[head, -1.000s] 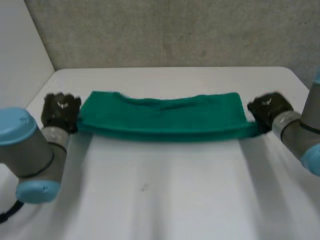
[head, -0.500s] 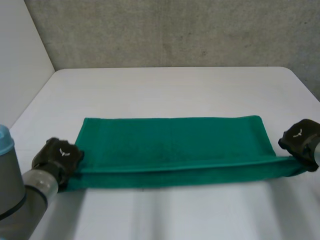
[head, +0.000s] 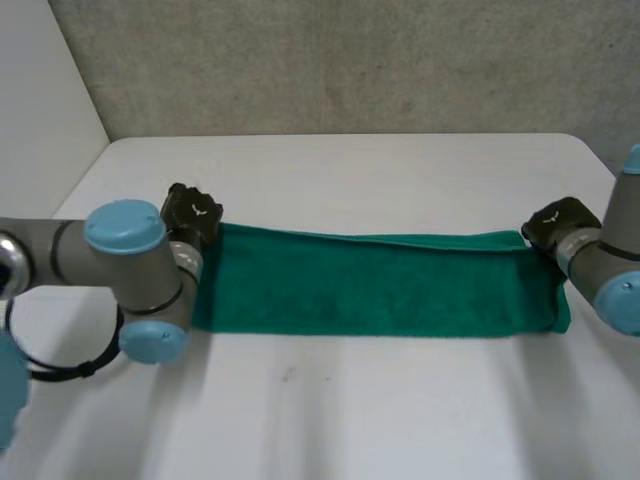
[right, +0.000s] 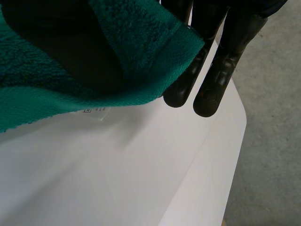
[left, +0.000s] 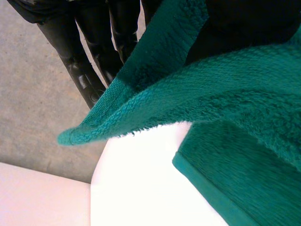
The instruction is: Fold the towel.
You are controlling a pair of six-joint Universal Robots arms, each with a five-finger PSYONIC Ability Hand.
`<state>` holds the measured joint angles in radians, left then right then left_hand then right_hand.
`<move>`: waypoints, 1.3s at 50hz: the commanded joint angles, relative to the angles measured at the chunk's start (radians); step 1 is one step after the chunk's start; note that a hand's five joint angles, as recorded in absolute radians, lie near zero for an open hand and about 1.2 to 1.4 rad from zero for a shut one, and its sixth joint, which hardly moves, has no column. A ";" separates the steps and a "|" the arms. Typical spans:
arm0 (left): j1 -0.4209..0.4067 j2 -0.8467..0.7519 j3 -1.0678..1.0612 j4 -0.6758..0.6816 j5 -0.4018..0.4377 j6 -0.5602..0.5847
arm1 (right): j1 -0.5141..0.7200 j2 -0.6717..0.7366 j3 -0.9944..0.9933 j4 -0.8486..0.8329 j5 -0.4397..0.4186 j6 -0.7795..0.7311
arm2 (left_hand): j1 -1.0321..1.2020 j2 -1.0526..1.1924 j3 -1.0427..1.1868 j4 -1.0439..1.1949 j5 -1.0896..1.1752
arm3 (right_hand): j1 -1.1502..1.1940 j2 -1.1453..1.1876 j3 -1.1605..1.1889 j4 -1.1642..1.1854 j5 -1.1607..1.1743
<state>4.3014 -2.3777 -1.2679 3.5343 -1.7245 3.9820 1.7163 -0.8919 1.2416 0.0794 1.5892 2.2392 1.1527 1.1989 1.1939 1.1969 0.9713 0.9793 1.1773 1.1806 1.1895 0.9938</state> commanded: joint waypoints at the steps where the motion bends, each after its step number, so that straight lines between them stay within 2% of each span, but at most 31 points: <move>1: -0.002 -0.112 0.150 -0.005 0.002 0.039 | 0.029 0.146 -0.192 0.002 0.037 -0.001 | 0.244 0.197 0.202 0.199 0.250 | 0.417 0.219 0.216 0.207 0.228; 2: -0.003 -0.115 0.153 -0.003 0.003 0.039 | 0.034 0.162 -0.209 0.000 0.041 -0.001 | 0.244 0.197 0.202 0.199 0.250 | 0.417 0.219 0.216 0.207 0.228; 3: -0.003 -0.117 0.151 -0.003 0.005 0.039 | 0.045 0.184 -0.243 0.002 0.052 -0.001 | 0.244 0.197 0.202 0.199 0.250 | 0.148 -0.050 -0.054 -0.063 -0.041; 4: -0.008 -0.118 0.148 -0.003 0.006 0.040 | 0.049 0.195 -0.257 0.002 0.058 -0.001 | 0.093 0.047 0.052 0.049 0.100 | -0.154 -0.352 -0.356 -0.365 -0.343; 5: -0.008 -0.118 0.148 -0.003 0.006 0.040 | 0.054 0.206 -0.270 0.002 0.064 -0.001 | 0.091 0.045 0.050 0.047 0.098 | -0.413 -0.611 -0.614 -0.623 -0.602; 6: -0.011 -0.118 0.148 -0.003 0.006 0.040 | 0.059 0.215 -0.283 0.000 0.071 -0.001 | -0.124 -0.170 -0.165 -0.168 -0.117 | -0.625 -0.823 -0.826 -0.835 -0.814; 7: -0.020 -0.118 0.145 -0.003 0.005 0.042 | 0.063 0.228 -0.307 -0.003 0.089 0.005 | -0.579 -0.626 -0.621 -0.624 -0.572 | -0.805 -1.003 -1.006 -1.015 -0.994; 8: -0.031 -0.117 0.141 -0.005 0.000 0.042 | 0.063 0.231 -0.321 -0.007 0.095 0.010 | -0.863 -0.909 -0.904 -0.907 -0.856 | -0.805 -1.003 -1.006 -1.015 -0.994; 9: -0.034 -0.114 0.139 -0.005 -0.001 0.042 | 0.063 0.232 -0.332 -0.013 0.100 0.016 | -0.898 -0.944 -0.939 -0.942 -0.891 | -0.805 -1.003 -1.006 -1.015 -0.994; 17: -0.038 -0.003 0.098 -0.002 -0.012 0.039 | 0.056 0.193 -0.375 -0.125 0.100 0.135 | -0.922 -0.968 -0.963 -0.966 -0.915 | -0.805 -1.003 -1.006 -1.015 -0.994; 24: -0.035 0.156 -0.010 -0.005 -0.004 0.026 | 0.048 0.016 -0.265 -0.124 0.087 0.194 | -0.948 -0.994 -0.989 -0.992 -0.941 | -0.805 -1.003 -1.006 -1.015 -0.994; 30: -0.023 0.274 -0.134 -0.032 0.003 0.026 | 0.046 -0.127 -0.129 -0.121 0.045 0.198 | -0.963 -1.009 -1.004 -1.007 -0.956 | -0.805 -1.003 -1.006 -1.015 -0.994; 31: -0.019 0.303 -0.171 -0.049 0.003 0.026 | 0.046 -0.189 -0.049 -0.119 0.011 0.198 | -0.966 -1.012 -1.007 -1.010 -0.959 | -0.805 -1.003 -1.006 -1.015 -0.994; 35: 0.015 0.342 -0.247 -0.084 0.006 0.026 | 0.036 -0.280 0.085 -0.092 -0.044 0.206 | -0.966 -1.012 -1.007 -1.010 -0.959 | -0.805 -1.003 -1.006 -1.015 -0.994; 40: 0.083 0.364 -0.321 -0.090 0.009 0.025 | -0.035 -0.338 0.189 -0.038 -0.106 0.255 | -0.963 -1.009 -1.004 -1.007 -0.956 | -0.805 -1.003 -1.006 -1.015 -0.994; 42: 0.101 0.376 -0.349 -0.089 0.009 0.023 | -0.085 -0.360 0.255 -0.003 -0.187 0.307 | -0.963 -1.009 -1.004 -1.007 -0.956 | -0.805 -1.003 -1.006 -1.015 -0.994; 44: 0.123 0.403 -0.396 -0.089 0.009 0.017 | -0.098 -0.361 0.271 0.002 -0.209 0.319 | -0.966 -1.012 -1.007 -1.010 -0.959 | -0.805 -1.003 -1.006 -1.015 -0.994; 47: 0.126 0.419 -0.445 -0.080 0.020 -0.016 | -0.151 -0.358 0.326 0.006 -0.291 0.353 | -0.963 -1.009 -1.004 -1.007 -0.956 | -0.805 -1.003 -1.006 -1.015 -0.994; 52: 0.126 0.443 -0.499 -0.080 0.049 -0.089 | -0.223 -0.348 0.410 -0.012 -0.382 0.364 | -0.954 -1.000 -0.995 -0.998 -0.947 | -0.677 -0.875 -0.879 -0.888 -0.866; 53: 0.121 0.457 -0.519 -0.080 0.058 -0.133 | -0.230 -0.343 0.415 -0.020 -0.386 0.364 | -0.948 -0.994 -0.989 -0.992 -0.941 | -0.663 -0.861 -0.864 -0.873 -0.852; 56: 0.120 0.460 -0.525 -0.080 0.060 -0.149 | -0.253 -0.302 0.429 -0.070 -0.391 0.364 | -0.948 -0.994 -0.989 -0.992 -0.941 | -0.610 -0.808 -0.811 -0.820 -0.799; 57: 0.117 0.480 -0.536 -0.080 0.060 -0.203 | -0.253 -0.302 0.429 -0.070 -0.391 0.364 | -0.948 -0.994 -0.989 -0.992 -0.941 | -0.610 -0.808 -0.811 -0.820 -0.799; 65: 0.115 0.492 -0.541 -0.080 0.060 -0.281 | -0.277 -0.213 0.420 -0.132 -0.394 0.355 | -0.945 -0.991 -0.986 -0.989 -0.938 | -0.442 -0.640 -0.644 -0.653 -0.631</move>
<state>4.4188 -1.8946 -1.8082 3.4551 -1.6632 3.7640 1.4531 -1.1615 1.6747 -0.0154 1.1902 2.6027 0.2345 0.2112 0.2232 0.2167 0.0519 0.3164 0.3587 0.3698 0.3694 0.1839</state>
